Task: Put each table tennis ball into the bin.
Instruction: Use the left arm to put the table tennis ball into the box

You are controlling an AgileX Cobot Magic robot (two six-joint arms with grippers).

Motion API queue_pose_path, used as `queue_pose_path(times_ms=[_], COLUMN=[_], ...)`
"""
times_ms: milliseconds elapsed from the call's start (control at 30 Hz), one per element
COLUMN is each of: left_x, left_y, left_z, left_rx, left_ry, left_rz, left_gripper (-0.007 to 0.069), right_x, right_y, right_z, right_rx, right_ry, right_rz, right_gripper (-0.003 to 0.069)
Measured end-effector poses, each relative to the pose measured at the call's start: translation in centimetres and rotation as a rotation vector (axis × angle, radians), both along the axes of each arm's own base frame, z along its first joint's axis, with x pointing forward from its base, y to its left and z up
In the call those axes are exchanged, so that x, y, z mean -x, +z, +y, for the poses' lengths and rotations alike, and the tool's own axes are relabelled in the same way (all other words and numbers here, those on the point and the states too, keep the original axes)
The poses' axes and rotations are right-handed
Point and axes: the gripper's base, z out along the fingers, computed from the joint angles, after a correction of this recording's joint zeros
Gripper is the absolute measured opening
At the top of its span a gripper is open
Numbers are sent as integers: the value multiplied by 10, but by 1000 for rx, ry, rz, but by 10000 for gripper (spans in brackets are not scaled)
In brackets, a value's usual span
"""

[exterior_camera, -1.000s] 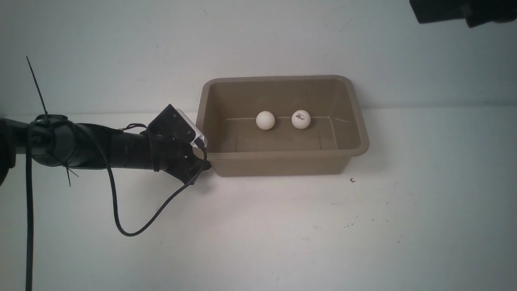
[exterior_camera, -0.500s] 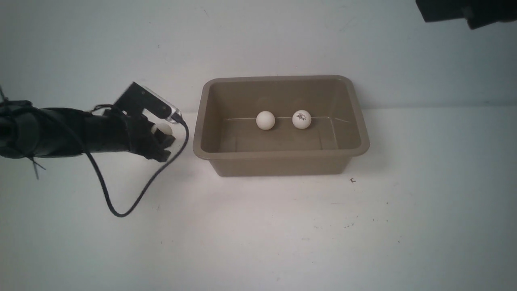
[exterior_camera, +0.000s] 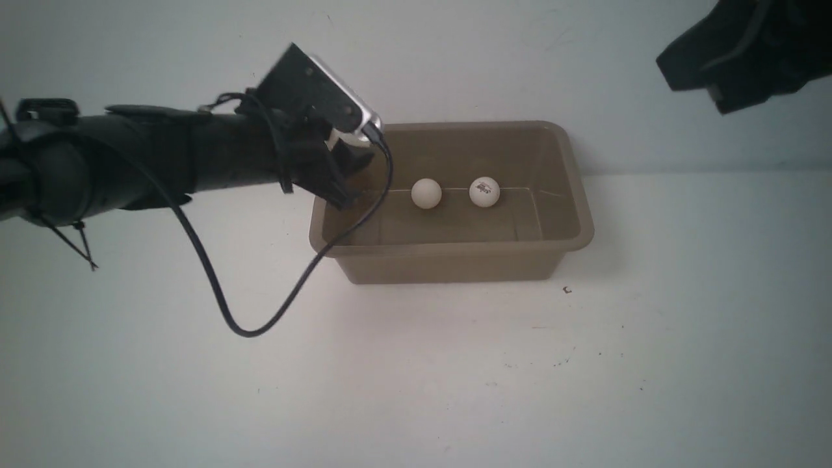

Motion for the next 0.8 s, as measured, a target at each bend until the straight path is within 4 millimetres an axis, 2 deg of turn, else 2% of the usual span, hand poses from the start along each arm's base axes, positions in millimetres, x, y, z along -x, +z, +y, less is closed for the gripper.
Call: queue_pose_path(times_ms=[33, 133, 267, 500, 700, 800], left_x=[-6, -13, -16, -15, -18, -19], left_y=[-12, -21, -21, -20, -21, -21], left_z=[-8, -18, -30, -32, -28, -26], left_rx=[-9, 0, 65, 76, 96, 104], left_ry=[-12, -43, -121, -132, -60, -27], left_rz=[21, 30, 35, 36, 56, 67], left_gripper=[352, 352, 352, 354, 423, 434], right_x=[0, 3, 21, 52, 78, 85], right_y=[-3, -3, 9, 25, 39, 42], right_z=[1, 0, -9, -25, -40, -45], right_rx=[-1, -10, -35, -59, -96, -100], right_ry=[6, 14, 17, 23, 11, -2], right_rz=[8, 6, -36, -76, -137, -161], right_gripper=[-16, -16, -16, -16, -16, -16])
